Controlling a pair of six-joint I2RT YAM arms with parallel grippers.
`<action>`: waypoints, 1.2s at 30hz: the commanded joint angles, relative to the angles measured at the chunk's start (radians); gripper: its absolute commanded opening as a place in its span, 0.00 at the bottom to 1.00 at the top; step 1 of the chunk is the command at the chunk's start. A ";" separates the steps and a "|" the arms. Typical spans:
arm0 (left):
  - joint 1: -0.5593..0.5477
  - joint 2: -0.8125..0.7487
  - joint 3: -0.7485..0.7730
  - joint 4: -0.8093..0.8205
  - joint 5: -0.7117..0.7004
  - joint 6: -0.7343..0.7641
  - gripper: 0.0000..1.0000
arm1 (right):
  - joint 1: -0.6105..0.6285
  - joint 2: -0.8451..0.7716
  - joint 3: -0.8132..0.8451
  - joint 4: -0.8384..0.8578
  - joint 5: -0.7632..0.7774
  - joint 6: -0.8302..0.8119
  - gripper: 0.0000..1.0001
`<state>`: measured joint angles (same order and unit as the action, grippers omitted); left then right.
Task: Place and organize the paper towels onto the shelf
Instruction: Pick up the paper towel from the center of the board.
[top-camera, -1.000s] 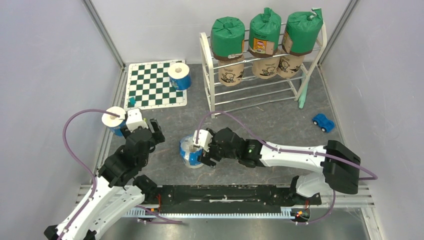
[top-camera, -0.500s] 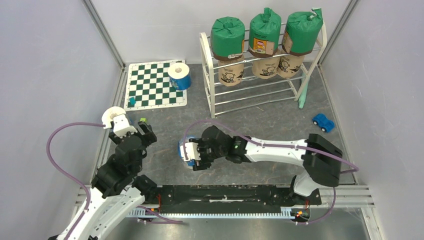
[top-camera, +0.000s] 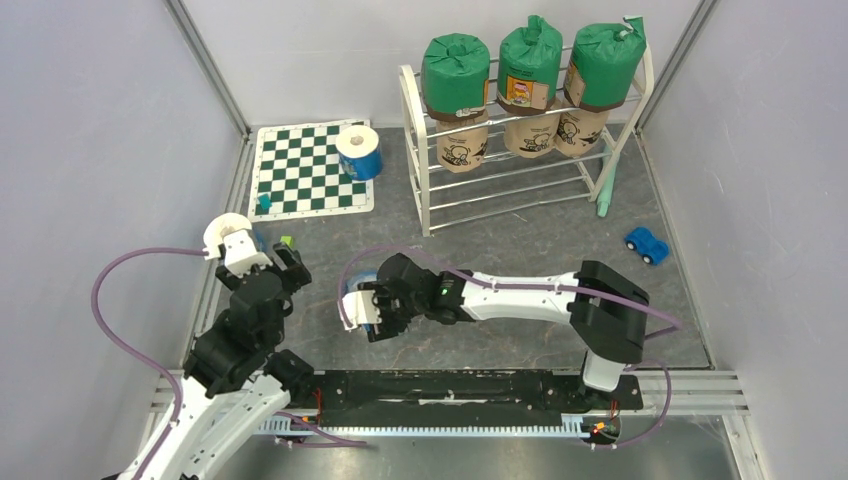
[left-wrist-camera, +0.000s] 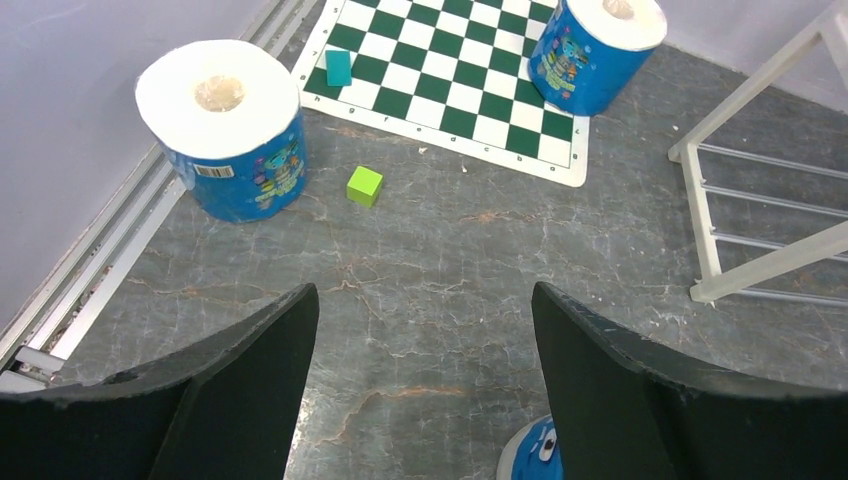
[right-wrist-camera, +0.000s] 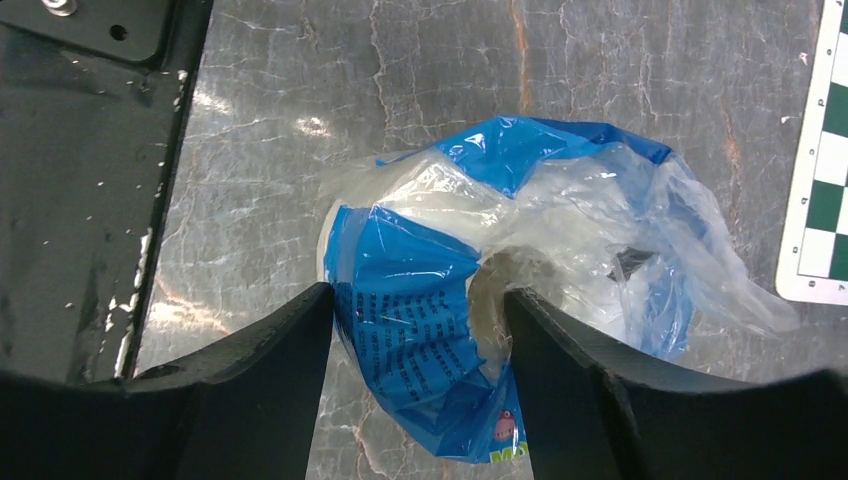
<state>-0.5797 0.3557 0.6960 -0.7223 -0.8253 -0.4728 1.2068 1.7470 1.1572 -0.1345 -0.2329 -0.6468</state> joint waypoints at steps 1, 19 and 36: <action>0.014 -0.026 -0.006 0.048 -0.019 0.014 0.84 | 0.029 0.084 0.045 -0.109 0.093 -0.020 0.64; 0.032 -0.092 -0.022 0.063 -0.038 0.009 0.83 | -0.014 -0.060 -0.004 -0.274 0.461 0.041 0.13; 0.040 -0.091 -0.025 0.068 -0.024 0.011 0.83 | -0.337 -0.206 -0.101 -0.115 0.522 0.159 0.13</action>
<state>-0.5488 0.2687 0.6792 -0.6998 -0.8360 -0.4732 0.8940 1.5913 1.0649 -0.3588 0.2493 -0.5220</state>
